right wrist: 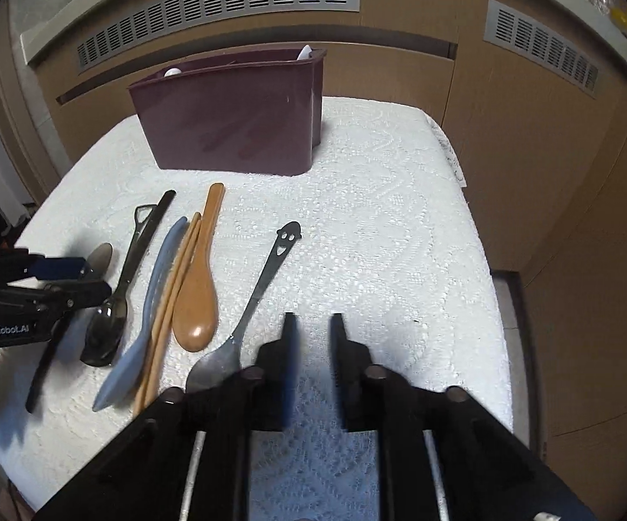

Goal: Organize utensils
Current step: 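Grasp the brown translucent spoon by its handle with the left tool, then grasp one wooden chopstick with the right tool while the left holds the brown spoon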

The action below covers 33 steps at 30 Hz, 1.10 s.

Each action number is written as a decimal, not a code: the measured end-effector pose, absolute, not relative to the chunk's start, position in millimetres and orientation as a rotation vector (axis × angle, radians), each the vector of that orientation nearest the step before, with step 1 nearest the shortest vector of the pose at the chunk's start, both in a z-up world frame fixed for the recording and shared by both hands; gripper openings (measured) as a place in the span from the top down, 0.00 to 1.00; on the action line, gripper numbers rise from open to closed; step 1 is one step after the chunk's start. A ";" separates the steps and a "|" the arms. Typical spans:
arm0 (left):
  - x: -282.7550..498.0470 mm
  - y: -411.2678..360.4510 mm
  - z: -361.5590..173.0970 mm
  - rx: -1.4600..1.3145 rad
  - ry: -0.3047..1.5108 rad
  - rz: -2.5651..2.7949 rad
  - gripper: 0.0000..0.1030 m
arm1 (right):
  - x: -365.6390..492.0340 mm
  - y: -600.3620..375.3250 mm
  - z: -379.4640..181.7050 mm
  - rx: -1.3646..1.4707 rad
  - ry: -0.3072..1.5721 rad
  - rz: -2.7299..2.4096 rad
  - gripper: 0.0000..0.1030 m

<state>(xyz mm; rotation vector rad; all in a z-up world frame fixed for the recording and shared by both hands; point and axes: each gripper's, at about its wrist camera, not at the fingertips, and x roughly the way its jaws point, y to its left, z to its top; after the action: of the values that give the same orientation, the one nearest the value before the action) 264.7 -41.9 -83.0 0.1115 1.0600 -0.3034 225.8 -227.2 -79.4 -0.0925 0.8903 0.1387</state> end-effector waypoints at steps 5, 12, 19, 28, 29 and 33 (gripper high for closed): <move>265.5 -31.6 -74.2 0.055 0.992 -0.282 0.68 | 219.9 -221.1 -72.9 -0.239 0.812 0.061 0.24; 257.5 -2.9 -40.3 -0.030 0.804 -0.214 0.68 | 222.3 -212.1 -73.9 -0.362 0.812 0.021 0.07; 257.7 22.5 -32.7 -0.127 0.771 -0.208 0.68 | 223.1 -201.2 -57.6 -0.259 0.807 0.197 0.17; 247.3 34.8 -29.4 -0.165 0.742 -0.212 0.68 | 260.8 -180.2 -70.4 -0.115 0.955 0.316 0.74; 246.9 34.7 -29.2 -0.163 0.741 -0.213 0.68 | 263.2 -174.2 -70.7 -0.119 0.957 0.324 0.77; 242.5 35.0 -28.3 -0.167 0.741 -0.218 0.68 | 262.4 -150.4 -72.8 -0.144 0.985 0.408 0.89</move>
<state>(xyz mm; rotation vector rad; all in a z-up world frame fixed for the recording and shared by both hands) 242.5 35.0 -28.3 -0.1672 0.7408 -0.2181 262.4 -150.4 -72.8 -0.1444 0.9852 0.4079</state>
